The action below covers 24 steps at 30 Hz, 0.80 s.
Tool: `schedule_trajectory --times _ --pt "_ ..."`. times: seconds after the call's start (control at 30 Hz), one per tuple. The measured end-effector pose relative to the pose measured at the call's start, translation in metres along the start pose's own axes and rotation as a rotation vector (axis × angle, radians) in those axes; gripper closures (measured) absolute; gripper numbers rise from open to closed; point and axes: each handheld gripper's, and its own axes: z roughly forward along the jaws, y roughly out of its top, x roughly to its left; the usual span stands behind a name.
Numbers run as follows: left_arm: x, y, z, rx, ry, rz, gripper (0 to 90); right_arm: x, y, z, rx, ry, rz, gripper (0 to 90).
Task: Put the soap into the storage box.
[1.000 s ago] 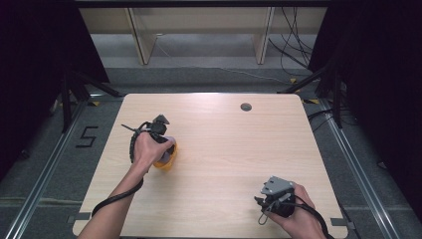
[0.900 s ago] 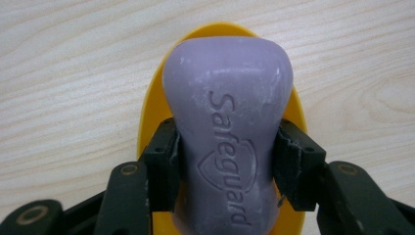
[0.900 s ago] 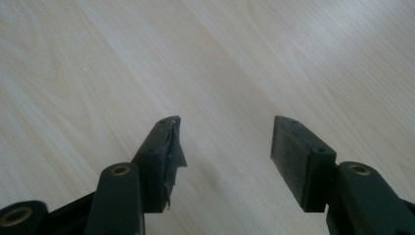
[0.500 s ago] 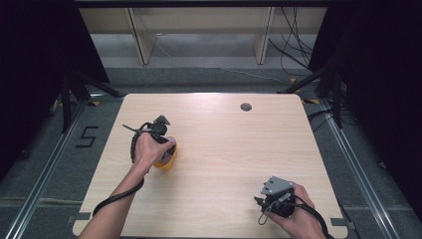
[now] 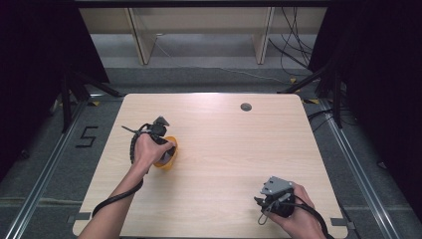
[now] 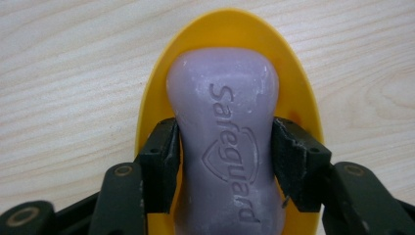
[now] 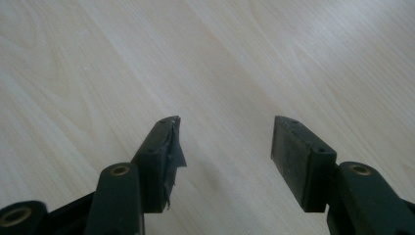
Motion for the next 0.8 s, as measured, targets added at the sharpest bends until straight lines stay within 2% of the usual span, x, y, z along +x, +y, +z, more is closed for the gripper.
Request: schedule_trajectory --times 0.03,0.07,0.1,0.13,0.33,0.4,0.6,0.77,0.8 --pt "0.0 -0.001 -0.003 -0.01 -0.005 0.0 42.5 -0.003 0.0 0.001 -0.012 -0.009 -0.049 44.8" --pt "0.0 -0.001 -0.003 -0.01 -0.005 0.0 41.7 -0.003 0.0 0.001 -0.012 -0.009 -0.049 44.8" --pt "0.0 -0.002 -0.004 -0.017 -0.007 0.006 41.7 -0.001 0.0 0.001 -0.004 -0.004 -0.022 44.8" --pt "-0.001 -0.002 -0.007 -0.033 -0.007 0.01 39.4 -0.002 0.0 0.001 -0.007 -0.006 -0.034 44.7" --pt "-0.004 -0.005 -0.021 -0.081 -0.002 0.018 38.9 -0.002 0.0 0.001 -0.007 -0.006 -0.033 44.7" --pt "-0.004 -0.006 -0.026 -0.087 -0.013 0.035 38.9 -0.002 0.0 0.001 -0.005 -0.005 -0.025 44.7" --pt "-0.005 -0.015 -0.038 -0.118 -0.025 0.046 38.9 -0.002 0.0 0.001 -0.005 -0.005 -0.024 44.7" --pt "-0.007 -0.026 -0.046 -0.142 -0.046 0.046 38.8 -0.002 0.001 0.0 -0.005 -0.003 -0.033 44.7" --pt "-0.008 -0.032 -0.048 -0.159 -0.071 0.032 38.8 -0.002 0.001 0.0 -0.008 -0.006 -0.032 44.7"
